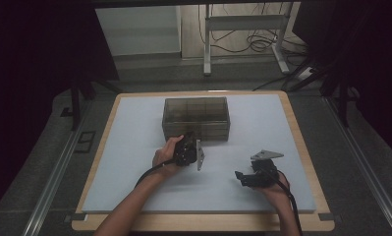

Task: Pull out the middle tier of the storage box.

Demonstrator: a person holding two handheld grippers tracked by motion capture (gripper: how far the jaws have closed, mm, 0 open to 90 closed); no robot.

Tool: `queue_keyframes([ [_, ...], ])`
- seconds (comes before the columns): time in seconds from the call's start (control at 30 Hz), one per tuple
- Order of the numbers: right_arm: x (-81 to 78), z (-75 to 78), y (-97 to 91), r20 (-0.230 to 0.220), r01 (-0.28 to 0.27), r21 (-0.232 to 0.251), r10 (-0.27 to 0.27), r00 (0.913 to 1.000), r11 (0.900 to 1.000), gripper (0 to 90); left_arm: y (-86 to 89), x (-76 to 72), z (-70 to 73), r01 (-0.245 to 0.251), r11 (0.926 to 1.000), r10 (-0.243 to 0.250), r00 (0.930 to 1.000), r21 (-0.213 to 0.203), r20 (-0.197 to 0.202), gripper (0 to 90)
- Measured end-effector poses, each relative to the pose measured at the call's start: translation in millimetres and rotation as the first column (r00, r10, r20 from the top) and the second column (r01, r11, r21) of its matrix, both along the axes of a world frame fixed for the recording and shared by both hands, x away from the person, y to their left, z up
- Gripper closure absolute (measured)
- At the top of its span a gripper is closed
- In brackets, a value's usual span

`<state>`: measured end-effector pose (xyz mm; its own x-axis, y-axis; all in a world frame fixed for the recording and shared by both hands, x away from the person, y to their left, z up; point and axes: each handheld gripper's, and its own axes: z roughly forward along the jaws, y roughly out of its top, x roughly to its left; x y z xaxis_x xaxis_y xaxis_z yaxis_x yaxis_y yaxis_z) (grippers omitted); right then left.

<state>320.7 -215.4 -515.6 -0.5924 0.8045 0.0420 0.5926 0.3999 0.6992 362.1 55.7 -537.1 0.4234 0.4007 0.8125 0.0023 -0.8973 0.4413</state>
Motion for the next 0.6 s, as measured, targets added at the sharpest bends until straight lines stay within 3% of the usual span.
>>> queue_keyframes([
  [0.6,0.0,-0.7,0.3,-0.003,-0.004,-0.003,0.004,1.0000,1.0000,21.2,-5.0,4.5,-4.5,-0.004,0.9995,0.003,0.9997,0.032,0.026,67.6],
])
